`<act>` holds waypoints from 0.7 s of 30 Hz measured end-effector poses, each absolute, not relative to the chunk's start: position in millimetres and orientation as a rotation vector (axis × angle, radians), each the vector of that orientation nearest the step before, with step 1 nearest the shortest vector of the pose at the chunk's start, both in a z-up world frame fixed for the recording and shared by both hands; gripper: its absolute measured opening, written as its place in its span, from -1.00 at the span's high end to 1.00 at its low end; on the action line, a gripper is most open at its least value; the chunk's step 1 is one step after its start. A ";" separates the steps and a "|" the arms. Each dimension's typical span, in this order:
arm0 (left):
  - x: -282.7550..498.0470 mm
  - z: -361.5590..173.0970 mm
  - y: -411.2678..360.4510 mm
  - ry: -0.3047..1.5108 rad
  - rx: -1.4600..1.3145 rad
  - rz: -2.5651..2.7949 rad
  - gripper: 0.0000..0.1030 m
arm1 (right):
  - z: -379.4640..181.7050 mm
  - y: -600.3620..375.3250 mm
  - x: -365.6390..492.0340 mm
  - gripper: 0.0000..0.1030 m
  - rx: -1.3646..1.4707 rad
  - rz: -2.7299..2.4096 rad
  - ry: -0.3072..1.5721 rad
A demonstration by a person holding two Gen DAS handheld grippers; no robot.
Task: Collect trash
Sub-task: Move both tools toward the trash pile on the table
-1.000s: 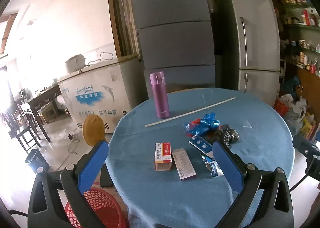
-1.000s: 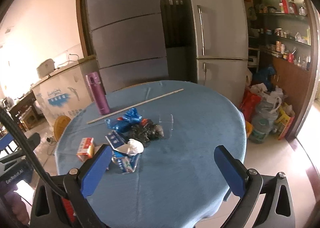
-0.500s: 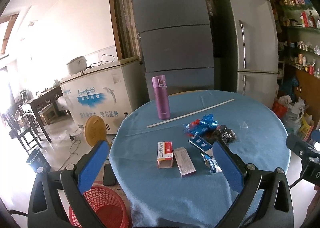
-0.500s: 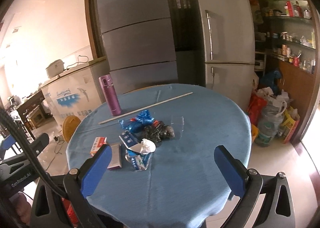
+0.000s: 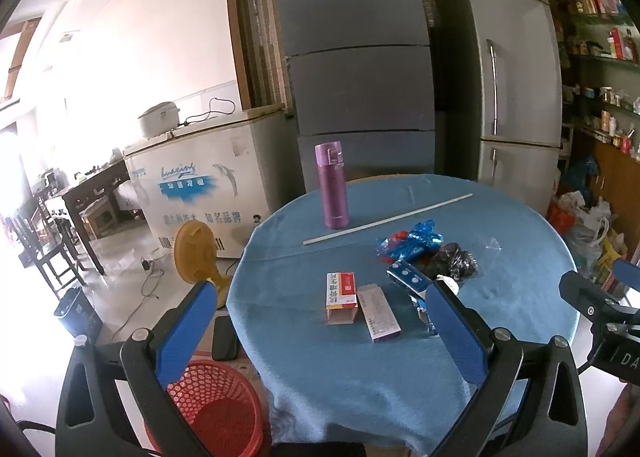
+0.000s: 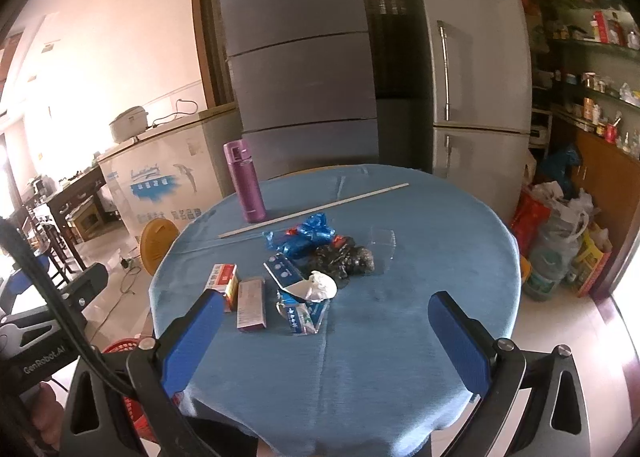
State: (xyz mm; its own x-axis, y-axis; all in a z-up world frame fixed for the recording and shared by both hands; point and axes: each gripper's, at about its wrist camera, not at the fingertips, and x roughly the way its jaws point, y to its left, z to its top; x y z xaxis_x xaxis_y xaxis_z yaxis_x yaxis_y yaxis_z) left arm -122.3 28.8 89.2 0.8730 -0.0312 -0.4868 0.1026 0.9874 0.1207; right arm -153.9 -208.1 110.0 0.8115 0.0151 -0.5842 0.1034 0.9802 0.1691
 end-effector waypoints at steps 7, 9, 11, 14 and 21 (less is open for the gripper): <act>-122.1 86.2 36.0 0.513 0.146 -0.060 -1.00 | 111.3 -197.6 -150.3 -1.00 0.189 -0.029 0.624; -122.5 84.1 36.9 0.513 0.149 -0.060 -1.00 | 111.6 -196.7 -150.1 -1.00 0.189 -0.030 0.622; -122.6 83.2 37.8 0.517 0.148 -0.064 -1.00 | 111.9 -195.9 -149.8 -1.00 0.185 -0.034 0.620; -122.1 82.5 36.7 0.524 0.160 -0.067 -1.00 | 111.7 -197.0 -147.7 -1.00 0.188 -0.041 0.625; -115.8 78.6 37.9 0.538 0.161 -0.070 -1.00 | 108.1 -193.8 -138.7 -1.00 0.183 -0.044 0.644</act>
